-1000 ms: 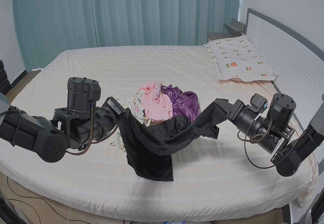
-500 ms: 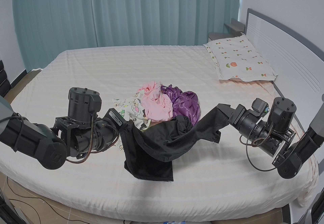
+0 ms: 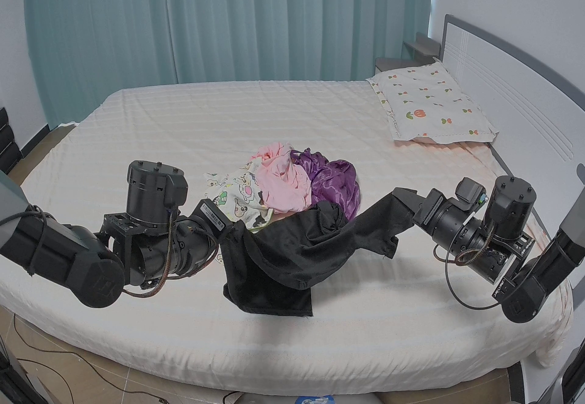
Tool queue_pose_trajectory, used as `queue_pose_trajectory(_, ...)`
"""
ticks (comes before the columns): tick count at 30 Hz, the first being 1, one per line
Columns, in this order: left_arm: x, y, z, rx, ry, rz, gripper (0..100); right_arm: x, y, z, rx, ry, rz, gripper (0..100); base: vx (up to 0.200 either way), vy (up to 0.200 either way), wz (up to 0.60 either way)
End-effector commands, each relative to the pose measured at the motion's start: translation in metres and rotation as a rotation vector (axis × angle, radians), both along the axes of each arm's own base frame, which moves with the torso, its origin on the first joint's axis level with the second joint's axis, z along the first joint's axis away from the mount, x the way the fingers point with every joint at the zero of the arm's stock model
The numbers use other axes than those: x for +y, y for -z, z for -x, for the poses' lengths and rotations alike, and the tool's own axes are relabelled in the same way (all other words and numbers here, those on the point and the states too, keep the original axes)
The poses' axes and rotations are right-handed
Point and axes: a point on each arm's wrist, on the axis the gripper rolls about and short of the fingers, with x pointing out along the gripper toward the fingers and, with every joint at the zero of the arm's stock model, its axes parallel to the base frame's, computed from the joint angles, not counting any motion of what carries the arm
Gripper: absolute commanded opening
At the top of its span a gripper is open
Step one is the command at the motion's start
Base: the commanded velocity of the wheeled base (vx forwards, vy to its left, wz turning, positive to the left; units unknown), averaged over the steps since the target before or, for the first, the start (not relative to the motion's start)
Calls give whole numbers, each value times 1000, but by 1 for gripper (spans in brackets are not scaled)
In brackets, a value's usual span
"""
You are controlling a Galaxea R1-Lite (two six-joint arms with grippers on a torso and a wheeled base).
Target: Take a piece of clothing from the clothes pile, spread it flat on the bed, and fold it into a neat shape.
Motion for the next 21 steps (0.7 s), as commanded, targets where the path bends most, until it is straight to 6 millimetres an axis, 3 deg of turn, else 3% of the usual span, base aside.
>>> queue_pose_trajectory(1, -1, 4, -2, 11, 2, -6, 0, 0, 1, 0, 1, -1, 2, 0, 0, 0, 0)
queue_pose_trajectory(7, 2, 3, -2, 9, 0, -1, 0, 0, -1, 0, -3, -1, 0, 0, 0, 0, 0)
queue_pose_trajectory(21, 20, -26, 0, -77, -52, 35, 0, -1, -18, 5, -73, -4, -29, 0, 0, 200, 0)
